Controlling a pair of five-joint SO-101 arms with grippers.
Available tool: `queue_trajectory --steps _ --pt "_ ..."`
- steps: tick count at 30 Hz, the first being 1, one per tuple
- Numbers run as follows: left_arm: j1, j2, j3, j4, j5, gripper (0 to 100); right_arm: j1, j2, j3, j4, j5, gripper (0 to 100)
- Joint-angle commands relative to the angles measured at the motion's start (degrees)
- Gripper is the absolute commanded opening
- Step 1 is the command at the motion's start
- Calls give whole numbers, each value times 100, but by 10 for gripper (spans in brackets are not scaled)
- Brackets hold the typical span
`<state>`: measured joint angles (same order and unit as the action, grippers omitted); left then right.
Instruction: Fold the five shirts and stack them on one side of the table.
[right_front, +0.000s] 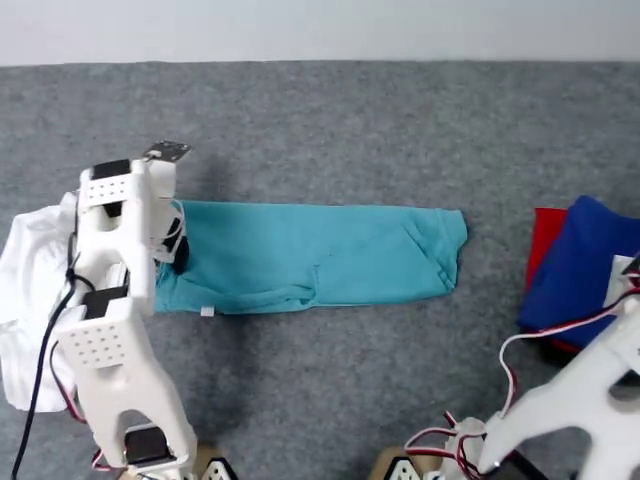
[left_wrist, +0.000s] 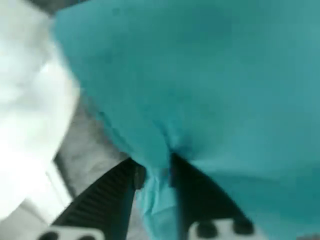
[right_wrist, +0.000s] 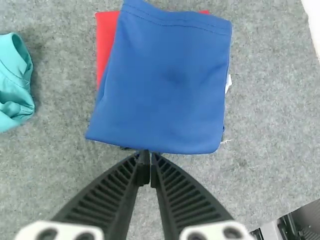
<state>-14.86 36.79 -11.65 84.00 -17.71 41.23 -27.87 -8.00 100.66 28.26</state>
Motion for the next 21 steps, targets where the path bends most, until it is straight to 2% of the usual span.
queue_trajectory --steps 1,12,17,21 --pt "105 -299 -136 167 -141 6 22 -154 -26 215 53 14" --pt "730 -2312 -136 949 -132 6 22 -127 -18 207 53 14" --pt "1424 -2892 -215 1319 202 6 22 -119 -9 207 53 14" --pt "2101 -2919 -831 1644 563 6 22 -110 -9 207 62 14"
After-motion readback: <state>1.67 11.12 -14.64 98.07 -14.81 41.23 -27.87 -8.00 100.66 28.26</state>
